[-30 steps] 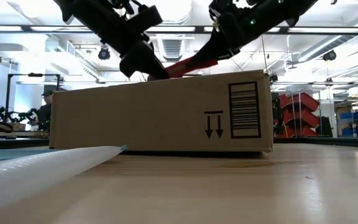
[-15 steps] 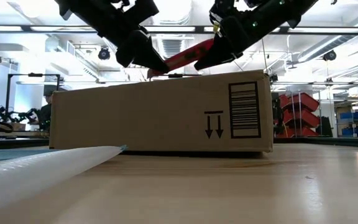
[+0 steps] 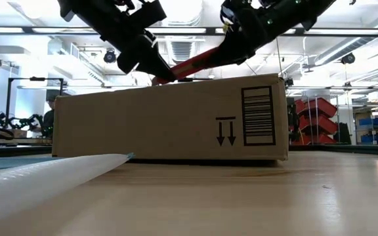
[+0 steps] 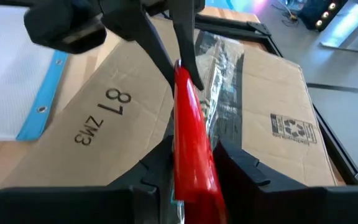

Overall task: Unpack boxes
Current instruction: Break down the box using the red cutter

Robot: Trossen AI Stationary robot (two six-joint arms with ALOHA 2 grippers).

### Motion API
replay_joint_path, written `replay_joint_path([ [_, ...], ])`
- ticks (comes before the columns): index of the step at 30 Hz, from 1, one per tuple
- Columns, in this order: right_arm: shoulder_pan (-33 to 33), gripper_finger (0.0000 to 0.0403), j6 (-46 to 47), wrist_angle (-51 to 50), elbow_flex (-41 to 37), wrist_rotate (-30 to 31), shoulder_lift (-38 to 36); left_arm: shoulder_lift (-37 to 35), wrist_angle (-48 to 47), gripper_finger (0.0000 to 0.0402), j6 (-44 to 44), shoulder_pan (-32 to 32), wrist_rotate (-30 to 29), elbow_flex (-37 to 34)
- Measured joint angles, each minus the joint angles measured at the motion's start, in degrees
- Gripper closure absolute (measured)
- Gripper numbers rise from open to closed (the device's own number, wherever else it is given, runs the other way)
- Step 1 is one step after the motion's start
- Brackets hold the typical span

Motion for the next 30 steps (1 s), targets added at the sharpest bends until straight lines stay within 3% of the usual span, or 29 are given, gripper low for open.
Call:
replay_joint_path([
  [7, -0.02, 0.0302, 0.31, 2.34, 0.0, -2.9, 0.0, 0.0, 0.28, 0.0386, 0.02, 0.03, 0.43, 0.0],
  [19, -0.02, 0.0345, 0.14, 2.3, 0.0, -2.87, -0.02, 0.04, 0.85, 0.0386, -0.09, 0.01, 0.43, 0.0],
  [30, -0.04, 0.0286, 0.48, 2.28, 0.0, -5.45, -0.02, 0.04, 1.38, 0.0386, 0.08, -0.02, 0.47, -0.02],
])
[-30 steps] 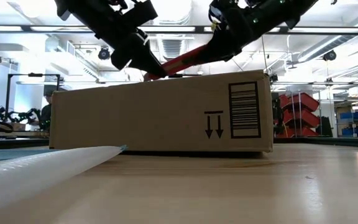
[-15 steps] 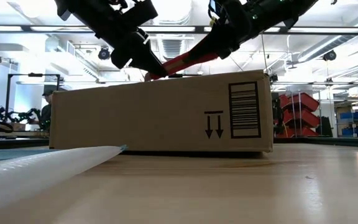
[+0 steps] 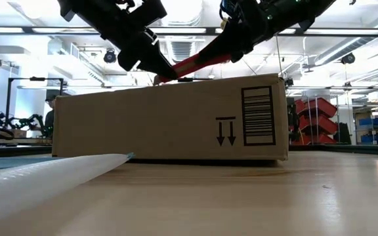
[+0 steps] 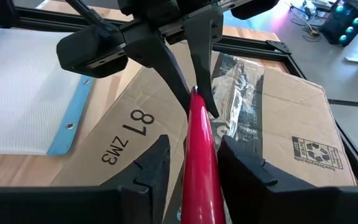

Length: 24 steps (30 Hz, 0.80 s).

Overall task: Unpack boxes
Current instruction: Break down the box using the red cutter

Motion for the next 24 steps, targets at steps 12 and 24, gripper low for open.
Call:
replay_joint_path([
  [12, 0.02, 0.0284, -0.24, -0.04, 0.0, -0.09, 0.0, 0.0, 0.15, 0.0386, 0.0, 0.02, -0.14, 0.0],
  [24, 0.02, 0.0365, -1.97, 0.0, 0.07, 0.85, 1.31, 0.0, 0.09, 0.0384, -0.6, 0.0, 0.17, -0.07],
])
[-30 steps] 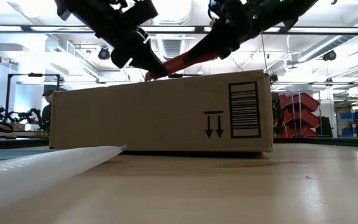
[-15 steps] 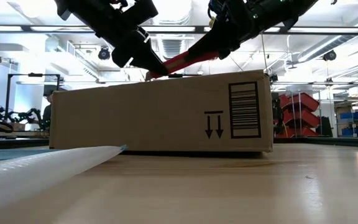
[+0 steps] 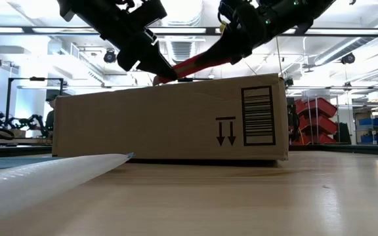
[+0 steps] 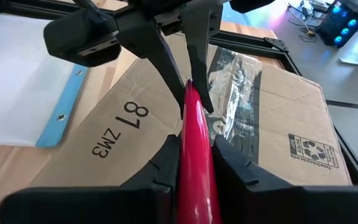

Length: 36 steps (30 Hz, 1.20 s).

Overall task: Unpack boxes
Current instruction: Break down the box using the red cutter

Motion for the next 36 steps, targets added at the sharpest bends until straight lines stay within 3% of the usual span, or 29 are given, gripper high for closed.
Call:
replay_joint_path([
  [11, 0.02, 0.0365, 1.82, 0.69, -0.02, 2.13, 0.11, -0.04, 0.72, 0.0334, 1.18, 0.04, -1.66, 0.0],
  [20, 0.02, 0.0365, 6.97, 4.16, -0.04, 7.86, 0.11, -0.07, 0.68, 0.0273, 5.47, -0.04, -11.32, 0.02],
  [30, -1.47, 0.0365, 14.03, 8.39, -0.04, 8.29, 0.11, -0.07, 5.6, 0.0173, 10.4, -0.3, -19.49, 0.02],
  [36, -2.47, 0.0365, 16.78, 9.65, -0.04, 8.3, 0.11, 0.12, 9.62, 0.0144, 12.94, -0.51, -21.5, 0.05],
])
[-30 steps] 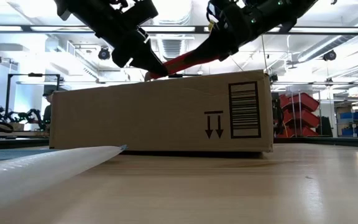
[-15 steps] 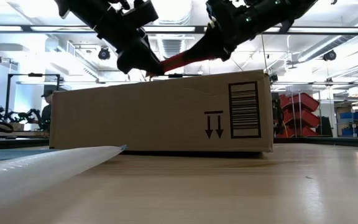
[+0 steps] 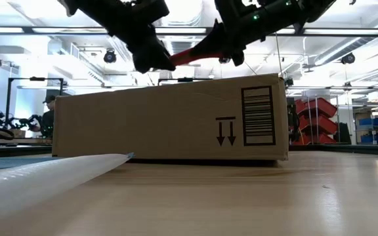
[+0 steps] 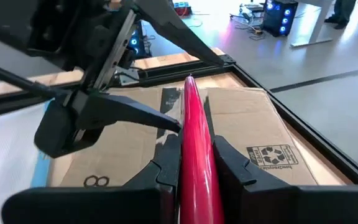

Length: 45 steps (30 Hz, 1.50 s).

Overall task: Unpack boxes
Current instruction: Break down the box using the red cutter

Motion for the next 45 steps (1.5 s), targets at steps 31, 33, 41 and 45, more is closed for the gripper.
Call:
replay_joint_path([
  [31, -1.01, 0.0365, 7.7, 2.99, -0.07, -6.97, -0.02, 9.76, 19.21, 0.0256, 14.46, -0.37, -8.49, 0.04],
  [33, -1.03, 0.0365, 7.73, 3.06, -0.04, -7.56, -0.03, 9.76, 19.8, 0.0281, 14.6, -0.35, -8.97, 0.04],
  [41, -1.03, 0.0365, 7.35, 3.28, 0.07, -7.82, -0.15, 9.76, 19.49, 0.033, 15.07, -0.35, -8.2, -0.04],
  [45, -1.03, 0.0365, 7.35, 3.23, 0.07, -8.02, -0.15, 9.76, 19.5, 0.033, 15.05, -0.32, -8.28, -0.03],
])
